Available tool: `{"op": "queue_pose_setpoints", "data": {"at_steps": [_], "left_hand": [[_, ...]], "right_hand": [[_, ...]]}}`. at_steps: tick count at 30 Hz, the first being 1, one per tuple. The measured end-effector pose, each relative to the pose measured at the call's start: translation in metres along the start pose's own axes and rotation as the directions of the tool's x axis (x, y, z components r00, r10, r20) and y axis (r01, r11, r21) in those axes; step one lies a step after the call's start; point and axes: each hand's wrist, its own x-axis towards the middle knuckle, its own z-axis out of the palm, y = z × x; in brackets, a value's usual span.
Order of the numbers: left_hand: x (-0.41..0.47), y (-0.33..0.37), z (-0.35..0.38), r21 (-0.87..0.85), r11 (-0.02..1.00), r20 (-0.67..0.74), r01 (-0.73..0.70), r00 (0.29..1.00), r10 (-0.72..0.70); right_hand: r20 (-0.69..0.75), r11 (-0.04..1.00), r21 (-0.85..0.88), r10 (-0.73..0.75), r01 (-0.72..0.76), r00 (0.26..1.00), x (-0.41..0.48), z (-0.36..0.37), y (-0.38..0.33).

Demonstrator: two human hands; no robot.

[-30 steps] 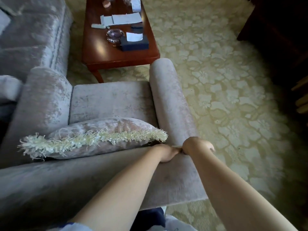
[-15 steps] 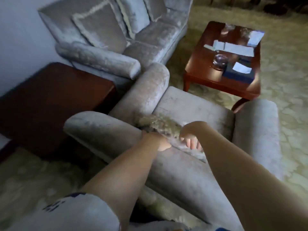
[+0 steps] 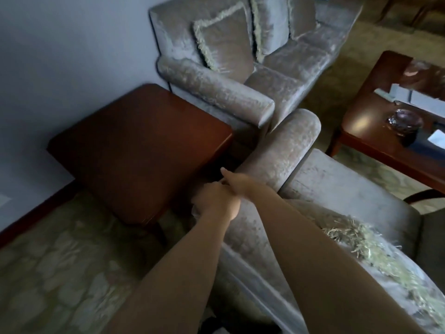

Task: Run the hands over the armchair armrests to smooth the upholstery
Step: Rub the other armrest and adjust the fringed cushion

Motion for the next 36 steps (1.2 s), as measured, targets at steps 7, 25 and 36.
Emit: {"op": "queue_pose_setpoints", "data": {"at_steps": [7,25,36], "left_hand": [[0.014,-0.004,0.011,-0.006,1.0,-0.088,0.001,0.996,-0.001],[-0.033,-0.063,0.02,-0.001,0.999,-0.063,0.033,0.997,-0.033],[-0.023,-0.015,0.004,0.108,0.979,0.098,-0.17,0.982,0.16]], "right_hand": [[0.091,0.977,-0.206,-0.031,0.049,0.995,0.047,-0.001,0.008],[0.267,0.604,-0.683,-0.316,0.41,0.91,0.015,0.061,0.023],[-0.065,0.91,-0.407,-0.111,0.075,0.992,-0.01,0.021,0.035]]}}
